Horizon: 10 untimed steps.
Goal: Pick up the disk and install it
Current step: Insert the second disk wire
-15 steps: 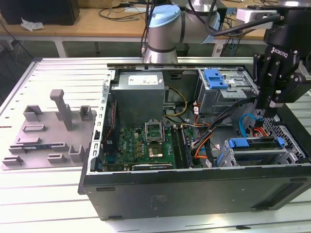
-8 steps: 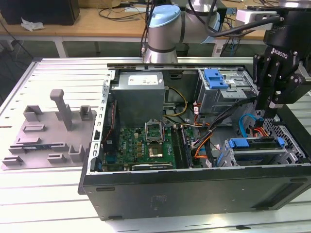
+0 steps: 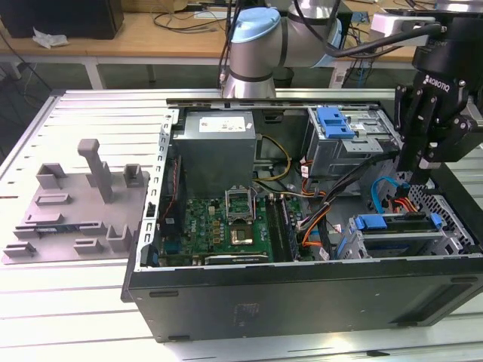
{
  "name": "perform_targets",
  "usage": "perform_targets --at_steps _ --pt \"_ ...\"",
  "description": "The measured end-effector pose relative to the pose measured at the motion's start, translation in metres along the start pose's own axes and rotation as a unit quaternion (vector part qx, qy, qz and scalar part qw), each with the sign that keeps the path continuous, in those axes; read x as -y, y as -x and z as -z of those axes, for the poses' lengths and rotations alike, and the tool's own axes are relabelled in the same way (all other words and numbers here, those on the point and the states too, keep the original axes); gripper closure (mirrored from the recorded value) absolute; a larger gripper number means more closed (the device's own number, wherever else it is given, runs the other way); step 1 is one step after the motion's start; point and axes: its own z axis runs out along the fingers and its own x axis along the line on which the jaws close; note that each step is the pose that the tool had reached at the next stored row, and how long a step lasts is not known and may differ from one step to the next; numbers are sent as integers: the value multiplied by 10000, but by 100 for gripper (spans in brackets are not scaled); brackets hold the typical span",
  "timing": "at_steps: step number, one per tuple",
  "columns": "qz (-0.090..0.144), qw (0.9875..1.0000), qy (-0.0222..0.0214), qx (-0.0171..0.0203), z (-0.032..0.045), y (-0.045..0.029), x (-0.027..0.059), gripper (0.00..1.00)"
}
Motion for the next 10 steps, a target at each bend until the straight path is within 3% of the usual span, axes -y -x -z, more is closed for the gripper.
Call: perform_targets --at_steps 5,10 --pt "-25 10000 34 1 -9 -3 1 64" --pt "-277 9996 94 5 -23 -4 1 64"
